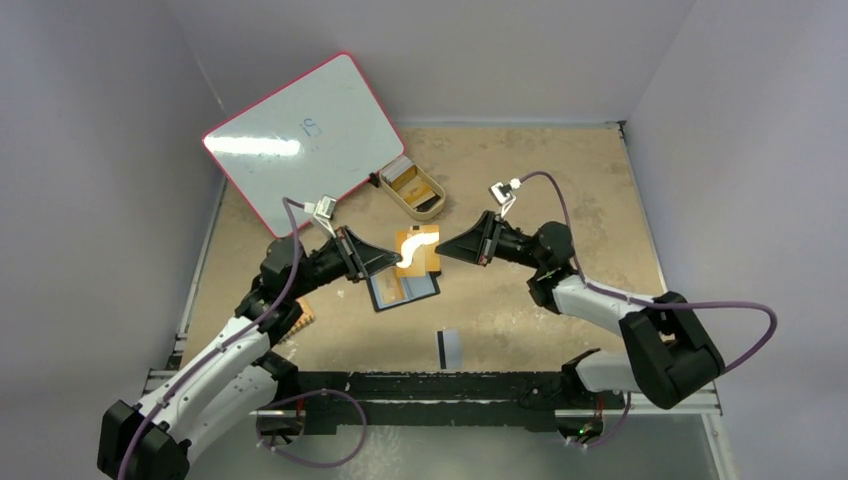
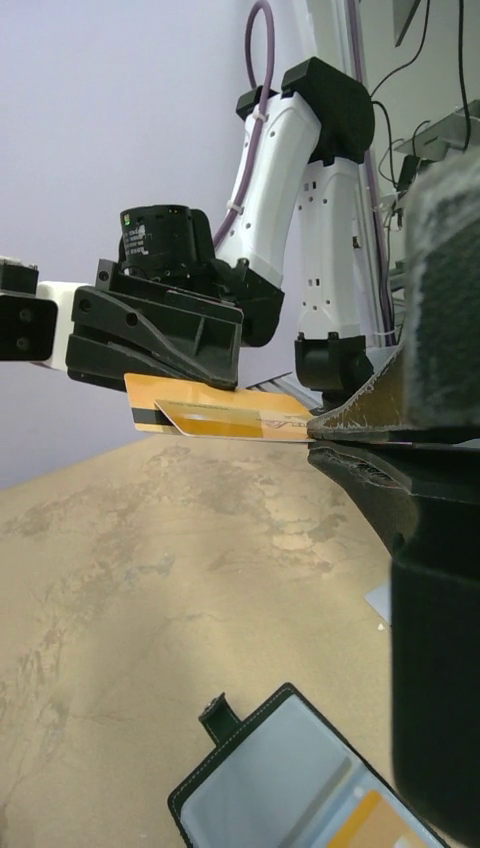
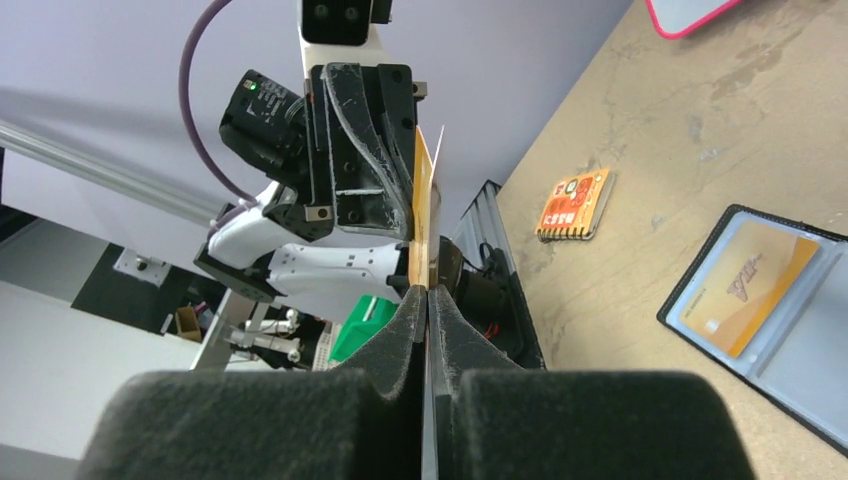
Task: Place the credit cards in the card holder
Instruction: Pick up the credit card from the storage box, then insert the credit card into the card holder.
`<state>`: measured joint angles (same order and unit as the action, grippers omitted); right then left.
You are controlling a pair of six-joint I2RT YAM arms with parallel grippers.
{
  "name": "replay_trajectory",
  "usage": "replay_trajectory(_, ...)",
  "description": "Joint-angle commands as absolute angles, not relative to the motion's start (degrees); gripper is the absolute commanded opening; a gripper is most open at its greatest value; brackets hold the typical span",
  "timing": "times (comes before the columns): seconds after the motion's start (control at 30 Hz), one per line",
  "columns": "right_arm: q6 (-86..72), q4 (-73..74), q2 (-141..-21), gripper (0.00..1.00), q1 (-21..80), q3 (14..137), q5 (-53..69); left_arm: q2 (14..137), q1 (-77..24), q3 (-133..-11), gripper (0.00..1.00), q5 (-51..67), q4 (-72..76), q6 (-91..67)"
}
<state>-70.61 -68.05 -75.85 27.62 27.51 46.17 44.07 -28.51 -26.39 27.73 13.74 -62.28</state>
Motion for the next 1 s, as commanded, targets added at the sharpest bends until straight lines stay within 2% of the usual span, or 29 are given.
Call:
replay_trajectory(0.0, -68.65, -67.86, -72.98, 0.0, 27.26, 28.46, 47.59, 44.23, -28.21, -28.83, 0.0, 26.07, 11.48, -59.29)
replay_trajectory(0.1, -66.12, -62.43, -71.74, 0.0, 26.87, 28.93, 46.24, 44.25, -28.21, -29.33, 0.0, 24.73, 10.12, -58.82)
replay_trajectory(0.23, -52.32, -36.31, -68.6, 0.0, 26.8, 33.56, 37.62, 44.44, -28.21, -31.78, 0.0, 17.24, -0.43, -55.07)
replay_trajectory(0.37, -44.22, -25.12, -66.73, 0.0, 26.71, 36.72, 30.02, 45.27, -28.28, -30.73, 0.0, 13.24, -3.88, -56.32)
replay_trajectory(0.63, -30.65, -14.57, -73.8, 0.0, 26.64, 44.09, 21.94, 49.6, -28.74, -24.21, 0.0, 7.73, -0.24, -64.48)
replay_trajectory(0.83, -26.88, -14.19, -82.51, 0.0, 26.62, 47.32, 21.97, 54.02, -30.23, -22.05, 0.0, 4.28, -0.14, -65.36)
replay_trajectory(0.97, -26.06, -15.18, -85.74, 0.0, 26.57, 48.58, 21.88, 56.06, -30.23, -18.11, 0.0, 6.36, 7.91, -66.9)
